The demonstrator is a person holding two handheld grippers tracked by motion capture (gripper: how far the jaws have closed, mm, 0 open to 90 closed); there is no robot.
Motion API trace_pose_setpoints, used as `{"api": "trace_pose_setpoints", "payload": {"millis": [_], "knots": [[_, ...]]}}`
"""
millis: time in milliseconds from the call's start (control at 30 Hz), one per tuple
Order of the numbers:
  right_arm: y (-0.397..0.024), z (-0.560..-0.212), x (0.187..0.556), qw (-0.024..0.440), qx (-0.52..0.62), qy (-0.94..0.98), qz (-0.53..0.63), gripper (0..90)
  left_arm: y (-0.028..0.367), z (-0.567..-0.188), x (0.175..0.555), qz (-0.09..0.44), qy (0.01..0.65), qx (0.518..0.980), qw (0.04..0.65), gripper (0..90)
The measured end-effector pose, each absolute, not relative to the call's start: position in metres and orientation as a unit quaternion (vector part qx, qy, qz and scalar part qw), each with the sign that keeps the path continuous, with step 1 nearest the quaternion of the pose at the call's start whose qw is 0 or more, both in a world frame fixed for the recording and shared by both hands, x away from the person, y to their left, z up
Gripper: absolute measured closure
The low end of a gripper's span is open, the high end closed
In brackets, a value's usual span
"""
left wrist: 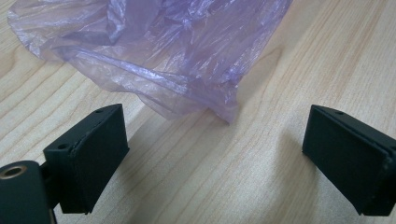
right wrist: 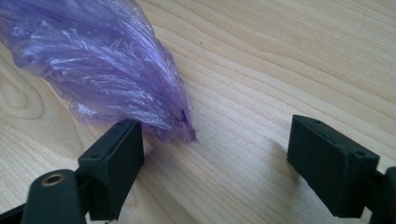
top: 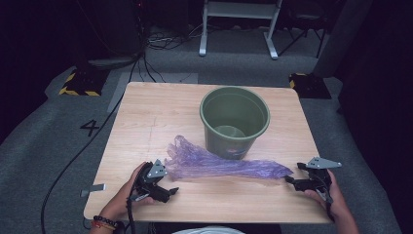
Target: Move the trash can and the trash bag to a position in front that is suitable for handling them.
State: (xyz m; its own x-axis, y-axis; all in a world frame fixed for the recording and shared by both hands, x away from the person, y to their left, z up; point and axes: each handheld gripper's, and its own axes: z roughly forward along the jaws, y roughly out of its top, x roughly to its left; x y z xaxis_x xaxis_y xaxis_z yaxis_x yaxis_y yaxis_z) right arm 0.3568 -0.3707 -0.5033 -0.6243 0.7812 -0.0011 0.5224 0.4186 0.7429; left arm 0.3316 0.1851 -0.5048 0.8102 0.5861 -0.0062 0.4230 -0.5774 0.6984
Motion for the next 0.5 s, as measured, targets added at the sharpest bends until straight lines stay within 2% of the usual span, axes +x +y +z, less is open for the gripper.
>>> {"api": "trace_pose_setpoints", "payload": {"millis": [500], "knots": [[-0.3777, -0.4976, 0.3538, 0.181, 0.396, 0.819, 0.374, 19.9, 0.1852, -0.5047, 0.3323, 0.113, 0.284, 0.881, 0.360, 6.4]]}}
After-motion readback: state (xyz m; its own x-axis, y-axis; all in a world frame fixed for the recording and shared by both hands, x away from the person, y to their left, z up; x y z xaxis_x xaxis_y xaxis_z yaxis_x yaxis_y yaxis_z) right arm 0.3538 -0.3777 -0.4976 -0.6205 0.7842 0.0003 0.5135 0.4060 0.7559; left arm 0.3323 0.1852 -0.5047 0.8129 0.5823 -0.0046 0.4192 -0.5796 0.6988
